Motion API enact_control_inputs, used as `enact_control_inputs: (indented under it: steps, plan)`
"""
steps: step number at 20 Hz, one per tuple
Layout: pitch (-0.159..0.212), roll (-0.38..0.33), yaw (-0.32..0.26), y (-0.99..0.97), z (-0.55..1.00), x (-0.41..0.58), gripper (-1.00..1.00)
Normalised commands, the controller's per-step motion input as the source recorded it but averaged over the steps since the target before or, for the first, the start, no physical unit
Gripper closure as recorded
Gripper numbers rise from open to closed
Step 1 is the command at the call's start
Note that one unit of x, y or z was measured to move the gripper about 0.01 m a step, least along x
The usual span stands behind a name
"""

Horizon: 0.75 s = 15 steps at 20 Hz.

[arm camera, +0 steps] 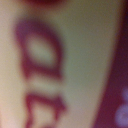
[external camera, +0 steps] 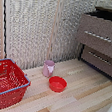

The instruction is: Shift your gripper thoughtfully near the cereal snack bar. Tenderly grip the snack bar with your precision device. Carefully hover the precision device above the first drawer installation and invite the snack bar to descend into the first drawer installation.

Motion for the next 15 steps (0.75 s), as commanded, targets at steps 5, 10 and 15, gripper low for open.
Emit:
enact_control_inputs:
  steps: [5, 10, 15]
  plan:
    - [0.009, -0.027, 0.090, -0.26, -0.13, 0.049, -1.00]
    - [0.047, -0.042, 0.047, -0.03, 0.01, 0.116, -1.00]
    - [0.017, -0.012, 0.051, 0.19, 0.00, 0.188, -1.00]
